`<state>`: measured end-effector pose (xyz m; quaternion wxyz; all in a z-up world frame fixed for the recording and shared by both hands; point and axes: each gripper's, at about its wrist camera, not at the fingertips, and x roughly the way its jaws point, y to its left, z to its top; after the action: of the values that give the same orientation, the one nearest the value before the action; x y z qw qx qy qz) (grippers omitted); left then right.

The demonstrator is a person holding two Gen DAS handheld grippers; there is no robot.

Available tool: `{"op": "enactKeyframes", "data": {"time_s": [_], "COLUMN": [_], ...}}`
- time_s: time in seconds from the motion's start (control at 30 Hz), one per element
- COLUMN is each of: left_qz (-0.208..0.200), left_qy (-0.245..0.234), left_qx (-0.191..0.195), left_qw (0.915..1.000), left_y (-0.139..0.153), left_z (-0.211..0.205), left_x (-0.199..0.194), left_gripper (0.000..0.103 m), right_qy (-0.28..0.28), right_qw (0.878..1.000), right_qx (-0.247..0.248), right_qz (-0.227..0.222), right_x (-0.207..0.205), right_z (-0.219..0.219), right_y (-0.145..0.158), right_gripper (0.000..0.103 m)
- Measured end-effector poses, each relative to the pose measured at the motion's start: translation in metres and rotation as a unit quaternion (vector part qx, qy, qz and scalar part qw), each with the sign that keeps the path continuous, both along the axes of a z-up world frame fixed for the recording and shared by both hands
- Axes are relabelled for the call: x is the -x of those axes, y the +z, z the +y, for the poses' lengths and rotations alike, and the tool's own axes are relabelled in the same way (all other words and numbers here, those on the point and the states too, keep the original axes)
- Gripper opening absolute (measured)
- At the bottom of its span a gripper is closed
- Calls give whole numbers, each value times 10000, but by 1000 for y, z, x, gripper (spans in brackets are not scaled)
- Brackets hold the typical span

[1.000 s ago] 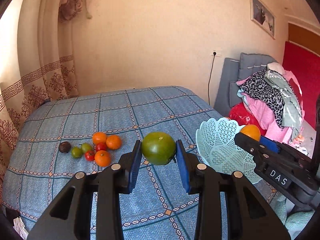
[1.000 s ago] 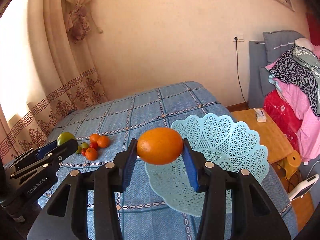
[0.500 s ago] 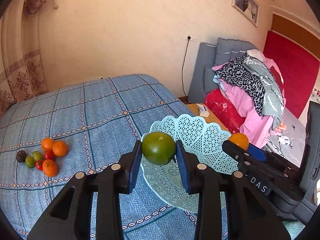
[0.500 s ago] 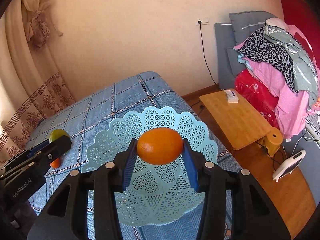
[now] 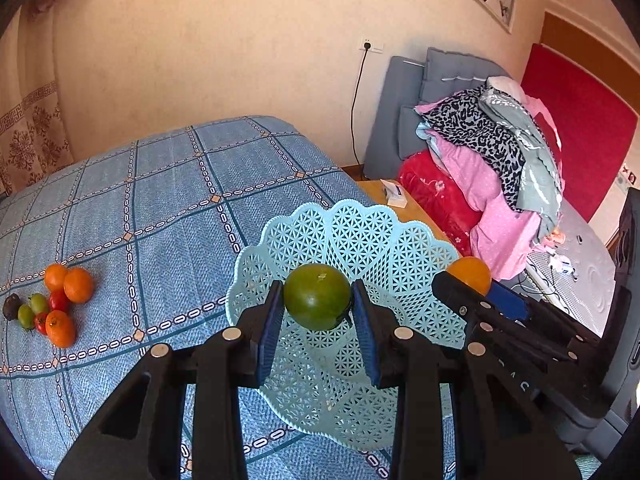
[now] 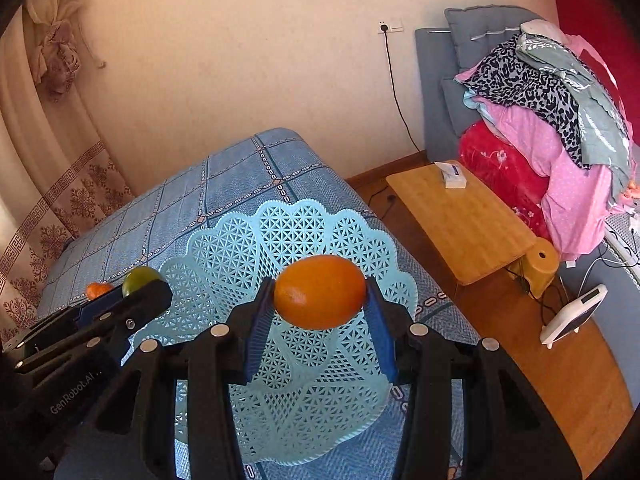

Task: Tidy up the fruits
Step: 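Open the left tool to drop the tomato while the right tool drops the orange into the basket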

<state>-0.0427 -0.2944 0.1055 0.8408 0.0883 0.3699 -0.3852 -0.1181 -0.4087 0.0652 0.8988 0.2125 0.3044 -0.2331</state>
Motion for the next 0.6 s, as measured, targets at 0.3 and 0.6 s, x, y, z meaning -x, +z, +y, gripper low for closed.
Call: {"op": "enactKeyframes", "data": {"time_s": [0.3, 0.6], "left_qz": [-32, 172], "left_qy": [-76, 292], "left_qx": [-83, 44], "left_qw": [9999, 9994], "left_y": [-6, 4], "left_z": [-2, 10], "left_x": [5, -10], "left_gripper": [36, 74], "right_qy": [3, -119], "right_qw": [10000, 9999], "right_qx": [18, -79], "right_qz": [60, -86], "right_x": [-3, 2], "right_z": [2, -4], "right_y": [-3, 0], "right_gripper": [46, 66]}}
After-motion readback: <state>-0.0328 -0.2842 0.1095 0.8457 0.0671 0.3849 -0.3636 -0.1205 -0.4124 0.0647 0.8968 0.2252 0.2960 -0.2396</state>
